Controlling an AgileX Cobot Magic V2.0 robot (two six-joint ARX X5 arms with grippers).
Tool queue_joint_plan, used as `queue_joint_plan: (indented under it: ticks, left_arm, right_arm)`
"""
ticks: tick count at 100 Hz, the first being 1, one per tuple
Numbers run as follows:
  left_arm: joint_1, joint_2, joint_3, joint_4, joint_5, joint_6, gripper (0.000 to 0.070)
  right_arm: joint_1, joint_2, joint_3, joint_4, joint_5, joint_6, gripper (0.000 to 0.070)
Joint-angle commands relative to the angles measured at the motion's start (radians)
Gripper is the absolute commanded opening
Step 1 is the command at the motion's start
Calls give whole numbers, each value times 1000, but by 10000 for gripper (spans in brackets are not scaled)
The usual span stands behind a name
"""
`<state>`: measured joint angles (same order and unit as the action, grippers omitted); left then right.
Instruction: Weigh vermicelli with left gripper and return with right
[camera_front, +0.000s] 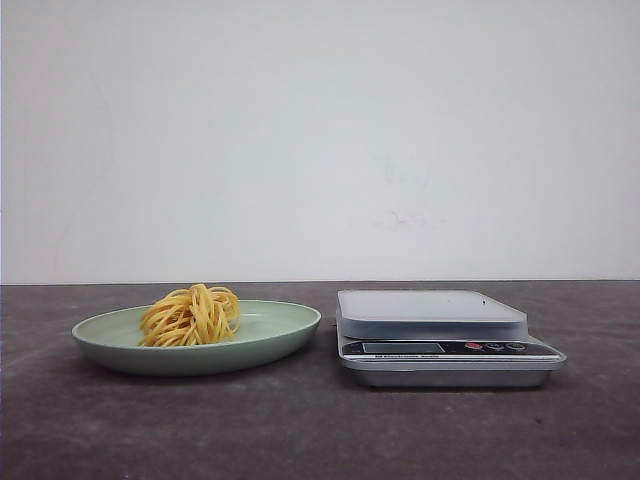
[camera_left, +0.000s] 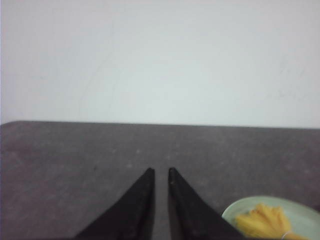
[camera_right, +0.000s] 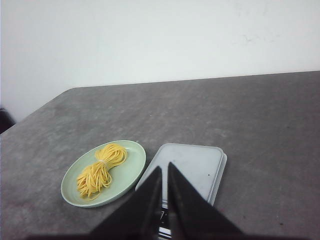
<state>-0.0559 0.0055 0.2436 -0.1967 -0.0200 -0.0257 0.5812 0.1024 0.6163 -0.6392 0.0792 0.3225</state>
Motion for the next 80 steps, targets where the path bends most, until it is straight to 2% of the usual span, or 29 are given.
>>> queue_joint_plan:
  ticks: [1,22,44,65,80]
  left_arm:
    - [5,-2,-26,13,2,53,11]
    - [5,-2,-127,26,2,85,11]
    - [5,-2,-228,188,6,74,12]
    - [5,-2,-231,145,5,78,11]
    - [5,-2,-231,23,5,67,11]
  right_arm:
    - [5,-1,6,11,0,10,9]
    - [5,-1,6,11,0,10,9]
    - [5,-1,6,11,0,10,9]
    - [5,-1,6,11,0,10,9]
    - [5,-1,6,11,0,10,9]
